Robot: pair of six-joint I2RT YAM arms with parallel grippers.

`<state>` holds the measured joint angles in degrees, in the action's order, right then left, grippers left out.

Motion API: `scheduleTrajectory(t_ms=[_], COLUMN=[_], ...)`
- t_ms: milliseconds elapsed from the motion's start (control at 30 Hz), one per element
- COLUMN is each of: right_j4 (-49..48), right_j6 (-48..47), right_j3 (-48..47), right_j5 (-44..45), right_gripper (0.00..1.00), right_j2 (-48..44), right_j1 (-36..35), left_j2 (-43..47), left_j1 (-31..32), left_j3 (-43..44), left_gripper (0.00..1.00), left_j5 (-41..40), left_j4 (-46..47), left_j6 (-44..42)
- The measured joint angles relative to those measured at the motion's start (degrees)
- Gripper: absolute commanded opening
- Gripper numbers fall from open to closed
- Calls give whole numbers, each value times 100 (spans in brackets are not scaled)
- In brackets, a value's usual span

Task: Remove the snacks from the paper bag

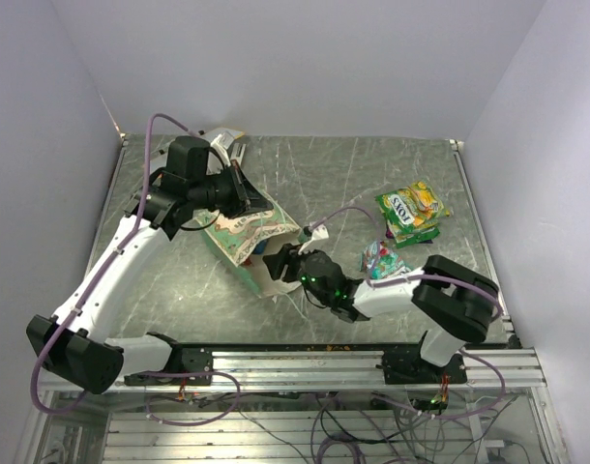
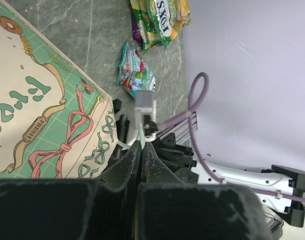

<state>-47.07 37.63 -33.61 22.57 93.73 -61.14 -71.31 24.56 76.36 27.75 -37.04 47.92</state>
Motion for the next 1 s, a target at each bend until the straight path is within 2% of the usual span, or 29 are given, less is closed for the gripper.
scheduleTrajectory(t_ms=[233,367,467,633,833,1000], right_j4=[275,428,140,-894,-2280,-2953], right_j6=[802,1285,1279,610,-876,-2168], right_j3=[-752,-1034,-1029,-1001,-1049,-1606], right_j5=[420,299,74,-660,-1711,-2492], right_gripper=[58,58,60,69,79,88], right_j2=[811,1115,1296,1668,2170,2793], right_j1=[179,535,726,754,754,754], left_j2=[-195,-269,-275,-273,-267,-229], left_j1=[4,4,4,4,7,9], left_j3=[195,225,225,264,588,597], left_gripper=[7,7,7,7,7,7], left_j5=[15,20,17,-50,-234,-317], left_j4=[282,448,474,391,160,122], left_j6=[175,227,229,116,-186,-275])
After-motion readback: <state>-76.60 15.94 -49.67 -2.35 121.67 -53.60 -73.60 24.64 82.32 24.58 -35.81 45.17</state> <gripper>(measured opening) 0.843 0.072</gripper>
